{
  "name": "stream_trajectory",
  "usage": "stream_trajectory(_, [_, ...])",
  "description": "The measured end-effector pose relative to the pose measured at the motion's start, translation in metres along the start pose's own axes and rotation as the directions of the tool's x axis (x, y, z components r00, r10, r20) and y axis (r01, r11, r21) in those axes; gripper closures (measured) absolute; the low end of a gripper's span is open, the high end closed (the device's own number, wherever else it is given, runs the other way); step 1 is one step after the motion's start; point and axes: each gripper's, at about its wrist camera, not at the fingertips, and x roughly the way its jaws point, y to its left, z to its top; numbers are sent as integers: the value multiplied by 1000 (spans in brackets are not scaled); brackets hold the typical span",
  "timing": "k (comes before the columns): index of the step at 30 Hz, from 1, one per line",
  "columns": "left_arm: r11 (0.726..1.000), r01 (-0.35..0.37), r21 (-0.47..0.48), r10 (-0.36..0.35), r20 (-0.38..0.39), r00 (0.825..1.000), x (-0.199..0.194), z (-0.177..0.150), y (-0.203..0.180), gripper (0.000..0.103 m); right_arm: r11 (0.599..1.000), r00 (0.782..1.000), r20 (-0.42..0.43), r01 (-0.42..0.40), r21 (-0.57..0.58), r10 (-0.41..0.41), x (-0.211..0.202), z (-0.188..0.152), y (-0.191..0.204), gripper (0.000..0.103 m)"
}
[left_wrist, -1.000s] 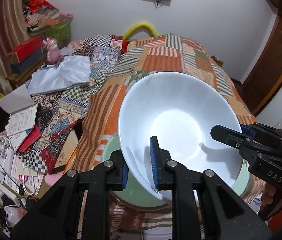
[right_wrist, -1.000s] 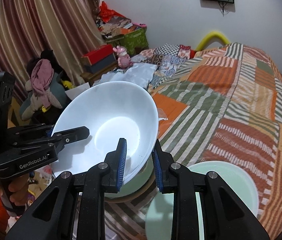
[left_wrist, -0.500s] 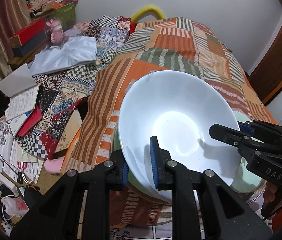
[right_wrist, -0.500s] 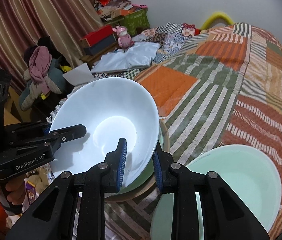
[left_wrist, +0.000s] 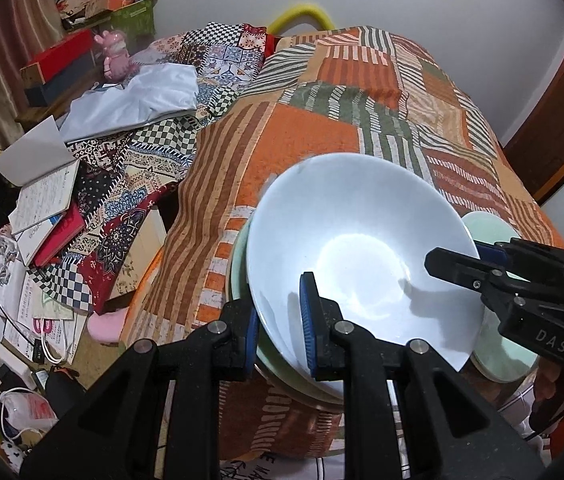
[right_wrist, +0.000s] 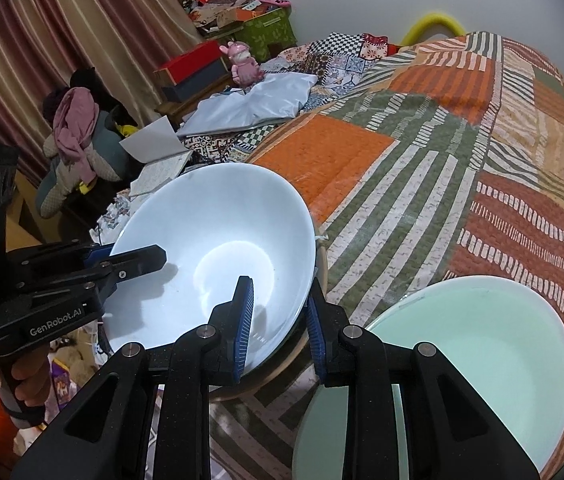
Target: Organize plates and bowls
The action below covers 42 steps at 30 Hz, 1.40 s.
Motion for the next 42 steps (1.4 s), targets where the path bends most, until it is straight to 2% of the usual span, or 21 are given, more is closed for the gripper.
stream_trajectory(8, [1000,7,-6,-7,-12,1000,-1,2,1,85,1000,1000,-3,-7,4,7,0,-3,-2,78])
stream_trajectory(15, [999,-17,34,17,-8,1000,-7,6,-6,85,1000,1000,3,-14,13,14,-3,-6,-5,78])
stream_trajectory(18, [999,-24,35,24,7,1000,-12,8,-4,85,1000,1000,23,-11,4,10,-8,-6,-5,78])
stream_trajectory(19, [998,-47,39,46,26,999,-17,9,-4,85,1000,1000,27,-10,3,10,-10,-6,-5,78])
stream_trajectory(25, [998,-45,49,41,70,997,-32,10,0,85,1000,999,48,10,4,-11,-17,-6,-10,78])
stream_trajectory(31, [999,-35,17,35,35,999,-24,2,6,84,1000,999,34,12,27,-13,-13,-6,-13,76])
stream_trajectory(33, [1000,-24,-2,24,16,1000,-18,0,10,82,999,1000,24,11,31,-12,-10,-8,-13,69])
stream_trajectory(37, [1000,-5,-31,4,-29,1000,-3,-7,17,80,1000,1000,8,9,28,-9,-3,-8,-10,67])
stream_trajectory(42, [999,26,-41,-28,-35,999,6,-13,18,76,1000,1000,-12,6,25,-5,5,-7,-8,65])
